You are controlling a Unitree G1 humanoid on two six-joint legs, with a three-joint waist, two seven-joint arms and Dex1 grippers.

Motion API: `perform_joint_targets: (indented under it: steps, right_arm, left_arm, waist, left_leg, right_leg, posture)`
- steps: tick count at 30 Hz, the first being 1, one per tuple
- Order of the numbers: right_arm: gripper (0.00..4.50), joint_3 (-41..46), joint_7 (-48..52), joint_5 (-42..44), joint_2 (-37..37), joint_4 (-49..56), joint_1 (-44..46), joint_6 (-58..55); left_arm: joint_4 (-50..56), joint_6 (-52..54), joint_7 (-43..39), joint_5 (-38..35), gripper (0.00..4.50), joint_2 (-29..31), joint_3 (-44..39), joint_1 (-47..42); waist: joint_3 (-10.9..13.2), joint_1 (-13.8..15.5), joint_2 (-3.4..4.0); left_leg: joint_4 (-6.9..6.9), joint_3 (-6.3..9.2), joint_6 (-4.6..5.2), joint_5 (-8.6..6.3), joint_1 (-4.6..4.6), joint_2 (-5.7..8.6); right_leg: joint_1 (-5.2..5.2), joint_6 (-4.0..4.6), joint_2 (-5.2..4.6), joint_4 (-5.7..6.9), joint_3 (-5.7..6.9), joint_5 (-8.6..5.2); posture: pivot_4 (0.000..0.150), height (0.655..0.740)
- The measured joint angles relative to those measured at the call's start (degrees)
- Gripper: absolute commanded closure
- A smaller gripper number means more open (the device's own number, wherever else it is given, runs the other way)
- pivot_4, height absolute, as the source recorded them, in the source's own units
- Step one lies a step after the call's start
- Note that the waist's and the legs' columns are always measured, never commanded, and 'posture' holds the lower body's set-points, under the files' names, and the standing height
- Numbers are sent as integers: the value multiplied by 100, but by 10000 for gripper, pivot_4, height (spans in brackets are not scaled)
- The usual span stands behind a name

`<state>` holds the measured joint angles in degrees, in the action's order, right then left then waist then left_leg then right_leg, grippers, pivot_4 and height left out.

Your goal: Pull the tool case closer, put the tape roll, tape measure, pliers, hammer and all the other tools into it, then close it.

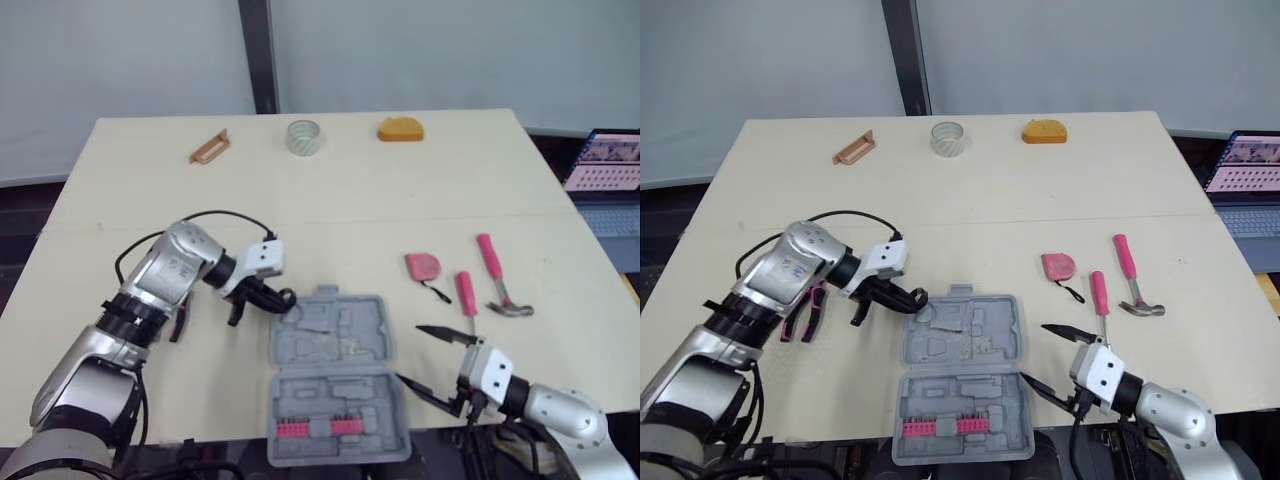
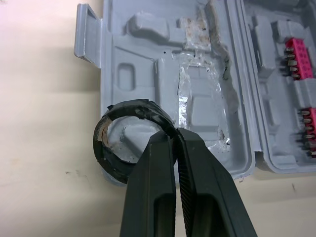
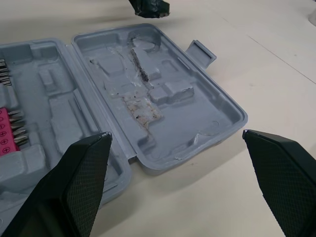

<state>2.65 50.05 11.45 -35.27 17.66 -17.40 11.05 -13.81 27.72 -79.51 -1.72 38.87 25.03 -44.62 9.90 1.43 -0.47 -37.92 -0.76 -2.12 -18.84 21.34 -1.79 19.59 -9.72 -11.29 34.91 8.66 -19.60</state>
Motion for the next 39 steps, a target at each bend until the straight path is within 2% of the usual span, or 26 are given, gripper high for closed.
perform_joint_targets:
  steps: [11, 23, 35, 39]
  right_arm:
    - [0, 2, -283, 7, -17, 911, -212, -660]
    - [0, -42, -475, -82, -4, 1111, -169, -991]
    - [0, -10, -260, -67, -5, -377, 112, -98]
    - [0, -11, -230, -67, -4, -506, 144, 77]
  left_arm:
    - [-52, -83, -2, 205, 44605, -110, 85, 1]
    - [-133, -215, -7, 385, 44605, -137, 162, 32]
    - [-265, -286, -7, 444, 44605, -212, 191, 45]
    - [-269, -266, -8, 447, 30481, -247, 197, 45]
  waist:
    - [0, 8, 0]
    - [0, 10, 0]
    - [0, 1, 0]
    - [0, 0, 0]
  left_leg:
    - [-1, 0, 0, 0, 0, 0]
    - [0, 0, 0, 0, 0, 0]
    - [0, 0, 0, 0, 0, 0]
    - [-1, 0, 0, 0, 0, 0]
  right_leg:
    - [0, 0, 0, 0, 0, 0]
    - [0, 0, 0, 0, 0, 0]
    - [0, 0, 0, 0, 0, 0]
    - [0, 0, 0, 0, 0, 0]
  posture:
    - [1500, 7400]
    - [1500, 7400]
    - [1500, 7400]
    - [1500, 7400]
